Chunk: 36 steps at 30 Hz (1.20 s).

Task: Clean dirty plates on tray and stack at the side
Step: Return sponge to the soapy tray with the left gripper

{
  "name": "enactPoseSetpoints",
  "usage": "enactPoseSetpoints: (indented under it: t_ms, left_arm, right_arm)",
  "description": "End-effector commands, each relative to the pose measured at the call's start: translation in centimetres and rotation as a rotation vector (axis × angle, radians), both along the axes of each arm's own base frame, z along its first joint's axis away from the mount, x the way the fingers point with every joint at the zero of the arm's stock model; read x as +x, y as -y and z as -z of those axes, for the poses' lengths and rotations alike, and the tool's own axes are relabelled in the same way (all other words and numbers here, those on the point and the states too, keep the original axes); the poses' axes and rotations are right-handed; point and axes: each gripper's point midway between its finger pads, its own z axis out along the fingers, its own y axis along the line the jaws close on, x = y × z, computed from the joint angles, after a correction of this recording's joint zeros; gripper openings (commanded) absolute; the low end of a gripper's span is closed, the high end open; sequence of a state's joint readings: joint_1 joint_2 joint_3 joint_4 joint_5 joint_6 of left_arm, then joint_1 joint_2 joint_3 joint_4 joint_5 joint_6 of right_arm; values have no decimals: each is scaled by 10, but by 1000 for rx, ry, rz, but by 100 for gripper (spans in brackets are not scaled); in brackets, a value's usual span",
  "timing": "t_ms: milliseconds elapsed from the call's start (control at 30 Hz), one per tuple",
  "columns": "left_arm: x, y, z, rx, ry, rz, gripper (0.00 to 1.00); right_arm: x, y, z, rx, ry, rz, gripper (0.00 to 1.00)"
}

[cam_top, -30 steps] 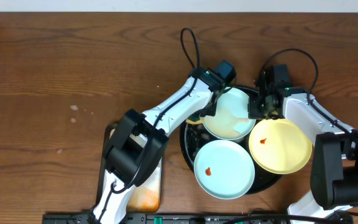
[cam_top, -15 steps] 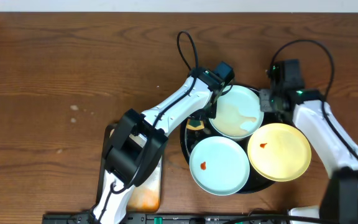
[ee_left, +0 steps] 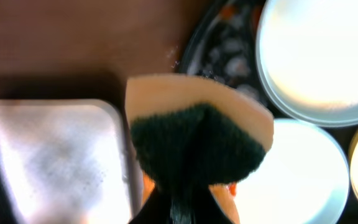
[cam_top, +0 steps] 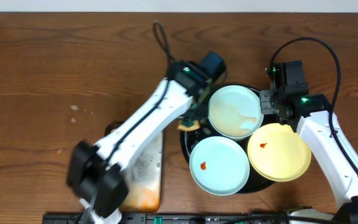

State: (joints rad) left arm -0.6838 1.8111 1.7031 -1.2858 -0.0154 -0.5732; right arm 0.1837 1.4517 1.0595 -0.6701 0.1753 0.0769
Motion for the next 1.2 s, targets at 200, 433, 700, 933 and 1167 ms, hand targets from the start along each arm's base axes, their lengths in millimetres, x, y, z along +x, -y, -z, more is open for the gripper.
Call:
enactPoseSetpoints:
  t_ms: [200,433,700,933,1167]
  left_arm:
    - [-51,-101,-31,62,84,-209,8]
    - [-72,-152,30,66,79,-360,8]
    - [-83,-181,99,66,-12,-508,13]
    - [-76,-181,108,30,-26,-507,33]
    - [-75,-176,109,3,-32,-498,57]
  right_arm:
    - [-5,-16,2,98,-34,-27,1]
    - [-8,-21,3,205,-56,-41,1]
    - [-16,-13,7,229,-98,-15,3]
    - [-16,-12,17,227,-126,-9,27]
    - [-12,-12,57,214,-225,0,33]
